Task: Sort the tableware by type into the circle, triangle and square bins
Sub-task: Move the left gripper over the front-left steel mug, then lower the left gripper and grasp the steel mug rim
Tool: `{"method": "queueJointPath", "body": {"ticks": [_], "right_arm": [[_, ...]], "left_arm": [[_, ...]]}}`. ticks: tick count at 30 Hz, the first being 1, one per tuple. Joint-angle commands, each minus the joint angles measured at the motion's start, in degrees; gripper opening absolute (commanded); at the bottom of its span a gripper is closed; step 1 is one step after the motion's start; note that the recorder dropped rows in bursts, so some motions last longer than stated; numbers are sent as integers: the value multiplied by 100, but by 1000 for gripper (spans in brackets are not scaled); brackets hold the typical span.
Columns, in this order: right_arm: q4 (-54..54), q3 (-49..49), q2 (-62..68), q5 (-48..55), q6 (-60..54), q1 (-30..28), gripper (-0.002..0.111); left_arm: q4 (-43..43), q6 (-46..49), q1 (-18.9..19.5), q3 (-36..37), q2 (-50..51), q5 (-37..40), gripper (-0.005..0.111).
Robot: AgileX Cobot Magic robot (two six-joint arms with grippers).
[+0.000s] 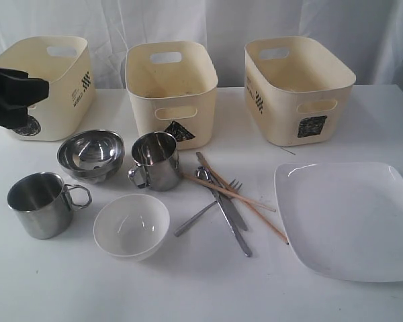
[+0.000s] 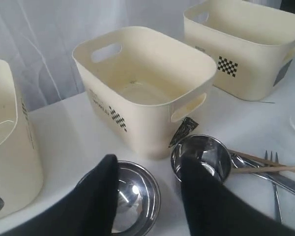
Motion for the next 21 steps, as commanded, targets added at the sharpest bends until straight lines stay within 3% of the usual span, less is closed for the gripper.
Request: {"method": "queueJointPath", "body": {"ticks": [1,4,7,10,12,14,17,18,21], "right_arm": [[20,27,-36,-25,-33,-57,0],[20,27,-36,-25,-33,-57,0],[20,27,-36,-25,-33,-57,0],[20,27,-36,-25,-33,-57,0],[20,27,-36,-25,-33,-57,0],[20,27,-36,-25,-33,-57,0],[20,27,-36,-25,-33,-57,0],[20,27,-36,-25,-33,-57,0],[20,27,-36,-25,-33,-57,0]], "left_arm": [[-52,-420,-33,-44,-70,319,49],[-66,-726,-33,-33,-70,721,49],[-510,-490,-19,5,-70,584,49],[-2768,1288,-23,310,-92,389,49],[-4138,2475,-219,459,-139,632,49],[-5360,3704,-611,470,-165,1588,49],[-7750,6486,-1227,382,-198,3217,49],[-8096,7107,-1407,344,-198,3607,49],[-8228,7178,-1671,199,-198,4496,49]]}}
